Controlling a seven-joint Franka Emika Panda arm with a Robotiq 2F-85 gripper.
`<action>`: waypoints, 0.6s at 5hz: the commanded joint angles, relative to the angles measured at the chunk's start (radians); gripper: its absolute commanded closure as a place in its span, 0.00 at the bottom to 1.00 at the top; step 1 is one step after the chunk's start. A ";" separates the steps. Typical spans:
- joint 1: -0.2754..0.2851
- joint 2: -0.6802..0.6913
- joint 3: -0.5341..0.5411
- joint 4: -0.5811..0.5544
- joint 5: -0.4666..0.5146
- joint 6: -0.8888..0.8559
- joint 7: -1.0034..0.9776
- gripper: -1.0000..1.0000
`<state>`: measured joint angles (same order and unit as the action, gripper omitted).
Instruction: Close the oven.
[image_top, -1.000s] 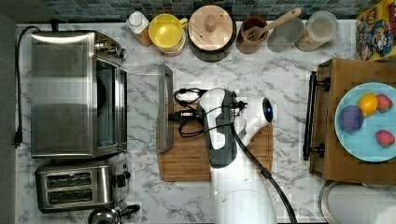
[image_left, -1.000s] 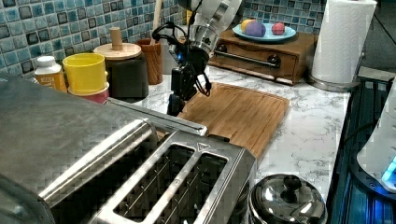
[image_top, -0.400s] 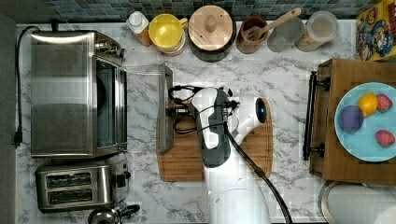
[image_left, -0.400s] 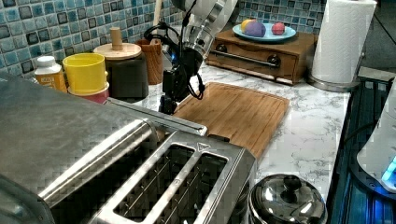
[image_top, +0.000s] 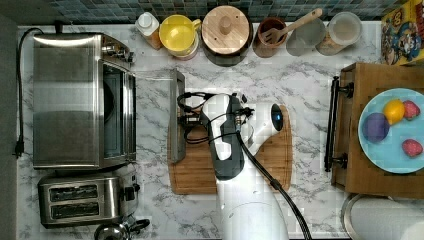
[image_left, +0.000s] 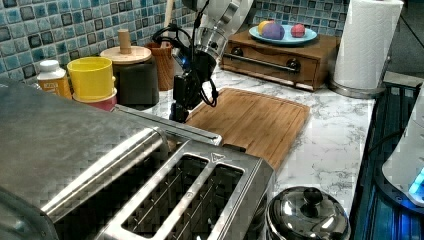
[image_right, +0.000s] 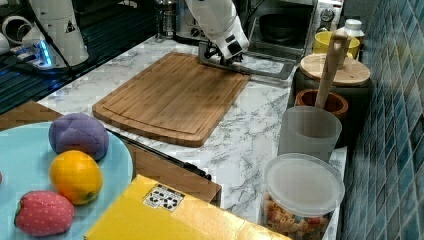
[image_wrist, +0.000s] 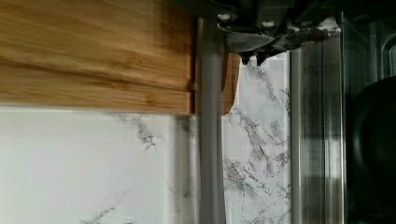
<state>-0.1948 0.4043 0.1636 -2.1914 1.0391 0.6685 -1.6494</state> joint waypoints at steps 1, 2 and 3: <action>0.138 -0.154 0.132 0.089 -0.041 -0.020 0.198 1.00; 0.169 -0.190 0.154 0.102 -0.087 -0.003 0.291 1.00; 0.184 -0.202 0.182 0.129 -0.155 -0.001 0.383 1.00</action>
<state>-0.1757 0.3086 0.2111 -2.2070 0.8799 0.7207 -1.3389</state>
